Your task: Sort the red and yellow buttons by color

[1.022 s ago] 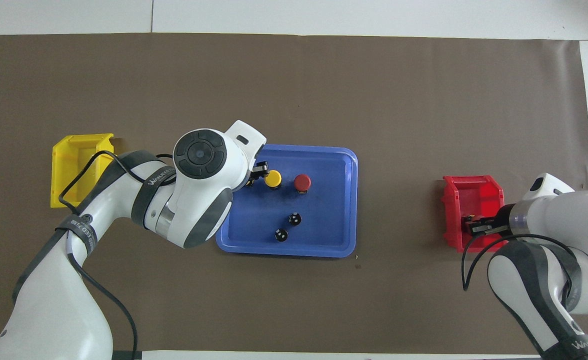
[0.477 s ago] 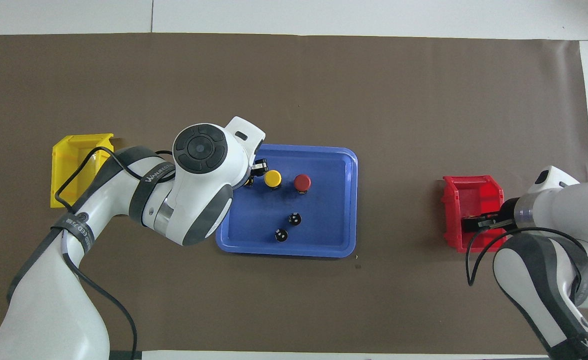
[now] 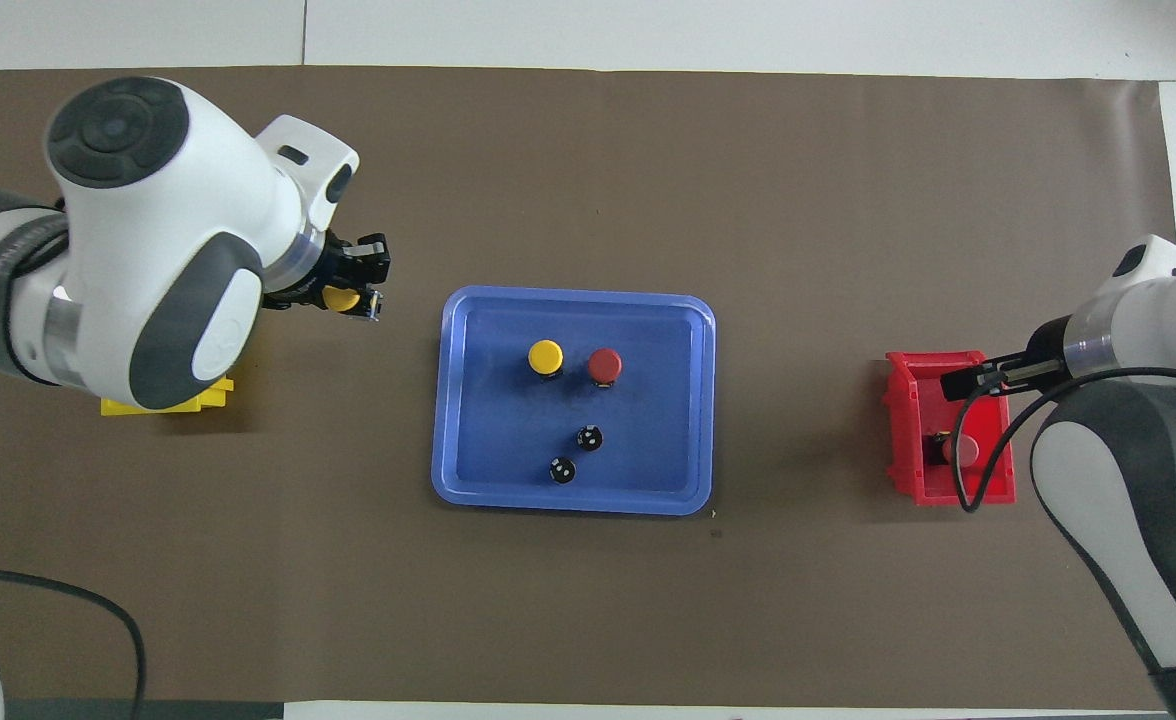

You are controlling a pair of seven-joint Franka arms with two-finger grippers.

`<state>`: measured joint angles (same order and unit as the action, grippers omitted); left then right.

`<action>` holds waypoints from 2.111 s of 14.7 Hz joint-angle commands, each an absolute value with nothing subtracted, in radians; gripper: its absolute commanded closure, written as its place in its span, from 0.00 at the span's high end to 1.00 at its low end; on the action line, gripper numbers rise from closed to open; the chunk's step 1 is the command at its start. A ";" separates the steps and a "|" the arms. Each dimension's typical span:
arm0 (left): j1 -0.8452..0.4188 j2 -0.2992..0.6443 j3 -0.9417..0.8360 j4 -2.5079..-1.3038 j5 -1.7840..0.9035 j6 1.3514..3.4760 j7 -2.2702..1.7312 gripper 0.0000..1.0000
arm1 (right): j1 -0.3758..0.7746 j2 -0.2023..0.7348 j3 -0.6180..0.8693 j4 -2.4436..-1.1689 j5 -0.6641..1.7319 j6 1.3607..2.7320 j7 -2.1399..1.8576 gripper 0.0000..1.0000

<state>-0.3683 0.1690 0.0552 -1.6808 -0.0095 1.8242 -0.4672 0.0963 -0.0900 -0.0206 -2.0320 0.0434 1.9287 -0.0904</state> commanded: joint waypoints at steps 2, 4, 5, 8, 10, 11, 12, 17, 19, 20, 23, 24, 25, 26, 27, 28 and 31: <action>-0.185 0.137 0.051 -1.667 -0.032 1.767 -0.197 0.02 | 0.295 0.111 -0.017 -1.729 0.038 1.858 0.226 0.78; -0.125 0.135 0.063 -1.680 -0.025 1.788 -0.096 0.02 | 0.412 0.217 -0.017 -1.620 0.032 1.879 0.396 0.78; -0.085 0.135 0.063 -1.687 -0.015 1.805 -0.047 0.02 | 0.449 0.257 -0.017 -1.602 0.029 1.925 0.450 0.78; -0.042 0.129 0.063 -1.768 0.032 1.932 -0.025 0.02 | 0.549 0.342 -0.017 -1.605 -0.009 2.038 0.590 0.78; -0.022 0.123 0.063 -1.831 0.034 1.997 -0.020 0.02 | 0.575 0.380 -0.017 -1.603 -0.011 2.078 0.607 0.77; -0.017 0.114 0.063 -1.866 0.034 2.017 -0.020 0.02 | 0.590 0.399 -0.017 -1.605 -0.011 2.104 0.618 0.77; -0.017 0.104 0.063 -1.900 0.034 2.038 -0.021 0.02 | 0.604 0.419 -0.017 -1.609 -0.014 2.130 0.636 0.77; 0.003 0.043 0.061 -2.048 0.032 2.082 -0.044 0.02 | 0.606 0.417 -0.017 -1.658 -0.048 2.140 0.635 0.75; 0.000 0.040 0.061 -2.089 0.032 2.105 -0.110 0.02 | 0.606 0.413 -0.017 -1.666 -0.048 2.123 0.629 0.75; -0.006 0.032 0.061 -2.108 0.032 2.118 -0.126 0.02 | 0.607 0.411 -0.017 -1.670 -0.048 2.122 0.630 0.75; -0.015 0.017 0.057 -2.151 0.032 2.144 -0.159 0.02 | 0.606 0.402 -0.015 -1.706 -0.046 2.147 0.632 0.72; -0.015 0.015 0.057 -2.164 0.032 2.163 -0.163 0.02 | 0.607 0.400 -0.015 -1.709 -0.045 2.155 0.632 0.72; -0.017 0.021 0.057 -2.172 0.032 2.181 -0.163 0.02 | 0.606 0.400 -0.015 -1.710 -0.044 2.155 0.632 0.71; -0.018 0.023 0.057 -2.187 0.032 2.210 -0.161 0.02 | 0.606 0.400 -0.014 -1.718 -0.038 2.164 0.632 0.70; -0.021 0.025 0.057 -2.197 0.032 2.226 -0.161 0.02 | 0.606 0.399 -0.012 -1.724 -0.035 2.177 0.635 0.69; -0.020 0.026 0.057 -2.209 0.032 2.235 -0.161 0.02 | 0.607 0.397 -0.012 -1.727 -0.034 2.180 0.637 0.69; -0.020 0.026 0.057 -2.235 0.032 2.252 -0.153 0.02 | 0.611 0.391 -0.011 -1.741 -0.034 2.178 0.637 0.67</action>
<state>-0.0097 0.0543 0.0520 -2.1914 0.0139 2.2143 -0.1366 0.6083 0.4232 -0.0135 -1.6985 -0.0278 2.1604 0.6187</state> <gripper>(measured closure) 0.590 0.326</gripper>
